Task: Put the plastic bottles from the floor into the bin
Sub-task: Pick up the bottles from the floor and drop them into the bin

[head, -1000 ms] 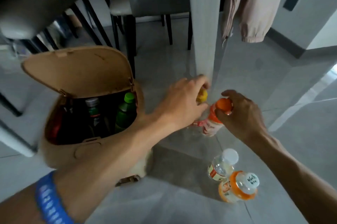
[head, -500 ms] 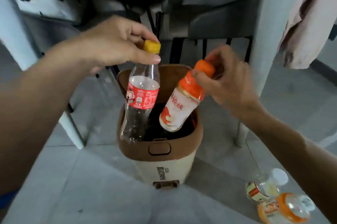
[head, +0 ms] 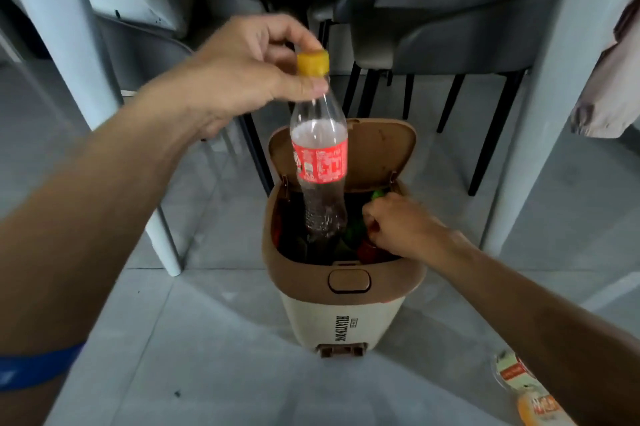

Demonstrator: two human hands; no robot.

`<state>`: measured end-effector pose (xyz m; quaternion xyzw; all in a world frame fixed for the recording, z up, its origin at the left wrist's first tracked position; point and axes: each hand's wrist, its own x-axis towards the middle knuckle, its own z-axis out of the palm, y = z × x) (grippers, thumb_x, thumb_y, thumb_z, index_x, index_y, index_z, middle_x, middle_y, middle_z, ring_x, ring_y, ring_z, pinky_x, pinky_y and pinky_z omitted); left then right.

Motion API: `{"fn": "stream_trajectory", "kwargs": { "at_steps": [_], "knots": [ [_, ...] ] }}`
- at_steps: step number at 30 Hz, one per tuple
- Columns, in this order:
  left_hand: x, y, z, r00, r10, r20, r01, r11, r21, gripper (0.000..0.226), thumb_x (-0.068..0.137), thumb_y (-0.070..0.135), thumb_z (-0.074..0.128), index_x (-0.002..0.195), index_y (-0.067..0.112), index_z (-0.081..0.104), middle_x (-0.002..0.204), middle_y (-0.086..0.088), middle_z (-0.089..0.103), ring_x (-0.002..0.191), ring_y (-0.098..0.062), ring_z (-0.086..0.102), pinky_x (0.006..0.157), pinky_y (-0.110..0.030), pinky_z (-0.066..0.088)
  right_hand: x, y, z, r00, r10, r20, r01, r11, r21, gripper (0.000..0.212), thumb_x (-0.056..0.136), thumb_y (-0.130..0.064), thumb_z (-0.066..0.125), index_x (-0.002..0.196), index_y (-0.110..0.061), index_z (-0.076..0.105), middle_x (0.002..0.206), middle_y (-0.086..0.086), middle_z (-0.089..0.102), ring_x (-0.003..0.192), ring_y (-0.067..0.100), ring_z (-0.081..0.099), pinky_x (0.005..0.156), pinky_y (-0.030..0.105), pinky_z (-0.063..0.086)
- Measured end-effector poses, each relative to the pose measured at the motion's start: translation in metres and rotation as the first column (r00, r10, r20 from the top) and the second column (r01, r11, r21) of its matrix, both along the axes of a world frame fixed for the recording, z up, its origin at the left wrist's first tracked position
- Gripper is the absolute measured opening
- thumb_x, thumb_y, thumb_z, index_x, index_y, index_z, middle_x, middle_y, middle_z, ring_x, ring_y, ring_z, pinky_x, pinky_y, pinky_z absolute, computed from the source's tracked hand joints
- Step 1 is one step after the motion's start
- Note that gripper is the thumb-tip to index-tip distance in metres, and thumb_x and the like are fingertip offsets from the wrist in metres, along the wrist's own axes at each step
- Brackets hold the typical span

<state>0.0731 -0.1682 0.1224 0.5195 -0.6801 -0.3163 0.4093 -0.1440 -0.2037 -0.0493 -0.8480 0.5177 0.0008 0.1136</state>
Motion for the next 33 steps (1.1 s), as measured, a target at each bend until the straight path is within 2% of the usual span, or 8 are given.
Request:
{"fn": "stream_trajectory", "kwargs": {
  "at_steps": [6, 11, 18, 21, 23, 26, 28, 33],
  "knots": [
    [-0.008, -0.014, -0.068, 0.986, 0.026, 0.167, -0.054, 0.985, 0.167, 0.037, 0.075, 0.007, 0.081, 0.093, 0.026, 0.055, 0.092, -0.002, 0.077, 0.081, -0.016, 0.073, 0.086, -0.038, 0.057, -0.006, 0.003, 0.007, 0.993, -0.029, 0.113, 0.038, 0.996, -0.086, 0.016, 0.085, -0.021, 0.061, 0.099, -0.018, 0.067, 0.107, 0.008, 0.067, 0.099, 0.030, 0.062, 0.080, 0.040, 0.052],
    [-0.022, -0.018, -0.073, 0.947, -0.116, 0.300, 0.064, 0.982, 0.180, 0.036, 0.078, 0.010, 0.079, 0.102, 0.032, 0.063, 0.102, 0.005, 0.069, 0.095, -0.015, 0.067, 0.085, -0.035, 0.054, -0.015, 0.006, 0.006, 0.988, 0.020, 0.156, -0.005, 0.995, -0.099, 0.015, 0.083, -0.022, 0.060, 0.097, -0.023, 0.065, 0.105, 0.003, 0.067, 0.098, 0.026, 0.062, 0.083, 0.042, 0.053],
    [-0.014, -0.022, -0.147, 0.628, -0.119, 0.769, -0.123, 0.961, 0.249, 0.033, 0.082, 0.015, 0.074, 0.114, 0.020, 0.069, 0.112, -0.001, 0.067, 0.102, -0.024, 0.064, 0.083, -0.038, 0.053, -0.029, 0.005, 0.004, 0.984, 0.060, 0.170, -0.042, 0.994, -0.103, 0.012, 0.088, -0.026, 0.058, 0.098, -0.023, 0.065, 0.107, 0.001, 0.066, 0.103, 0.022, 0.057, 0.091, 0.043, 0.049],
    [-0.035, -0.020, -0.150, 0.389, -0.063, 0.919, -0.126, 0.985, 0.121, 0.027, 0.082, 0.010, 0.069, 0.109, 0.012, 0.068, 0.104, -0.009, 0.069, 0.097, -0.033, 0.067, 0.074, -0.039, 0.054, -0.045, 0.017, 0.008, 0.958, 0.079, 0.275, -0.023, 0.979, -0.202, 0.010, 0.088, -0.020, 0.060, 0.097, -0.018, 0.065, 0.104, 0.000, 0.065, 0.102, 0.023, 0.057, 0.087, 0.039, 0.048],
    [-0.068, -0.020, -0.131, 0.330, 0.052, 0.943, -0.034, 0.998, -0.043, 0.033, 0.084, 0.015, 0.066, 0.117, 0.017, 0.066, 0.109, -0.010, 0.069, 0.099, -0.034, 0.066, 0.075, -0.038, 0.053, -0.068, 0.028, 0.009, 0.919, 0.065, 0.388, 0.038, 0.967, -0.253, 0.012, 0.086, -0.020, 0.059, 0.093, -0.015, 0.068, 0.099, 0.002, 0.068, 0.095, 0.024, 0.062, 0.081, 0.039, 0.051],
    [-0.130, -0.012, -0.108, 0.518, 0.129, 0.846, 0.119, 0.968, -0.221, 0.031, 0.090, 0.029, 0.060, 0.121, 0.026, 0.064, 0.114, -0.005, 0.071, 0.100, -0.032, 0.066, 0.078, -0.041, 0.053, -0.120, 0.050, 0.003, 0.857, -0.025, 0.514, 0.168, 0.958, -0.234, 0.015, 0.082, -0.018, 0.058, 0.089, -0.012, 0.070, 0.095, 0.006, 0.071, 0.088, 0.023, 0.066, 0.078, 0.037, 0.052],
    [-0.175, 0.000, -0.117, 0.649, -0.011, 0.761, 0.247, 0.949, -0.197, 0.028, 0.090, 0.032, 0.059, 0.117, 0.027, 0.065, 0.110, -0.002, 0.073, 0.096, -0.027, 0.068, 0.079, -0.041, 0.056, -0.158, 0.068, -0.008, 0.823, -0.128, 0.554, 0.288, 0.934, -0.211, 0.012, 0.079, -0.014, 0.063, 0.089, -0.013, 0.071, 0.097, 0.005, 0.072, 0.089, 0.022, 0.067, 0.080, 0.033, 0.052],
    [-0.296, 0.024, -0.204, 0.577, -0.420, 0.700, 0.463, 0.875, 0.143, 0.044, 0.082, 0.024, 0.066, 0.126, 0.023, 0.059, 0.126, -0.004, 0.065, 0.113, -0.028, 0.062, 0.090, -0.043, 0.053, -0.244, 0.125, -0.051, 0.802, -0.536, 0.264, 0.580, 0.805, -0.126, 0.045, 0.084, -0.042, 0.067, 0.123, -0.023, 0.056, 0.134, 0.001, 0.056, 0.113, 0.033, 0.057, 0.086, 0.041, 0.049]
  ]
}}
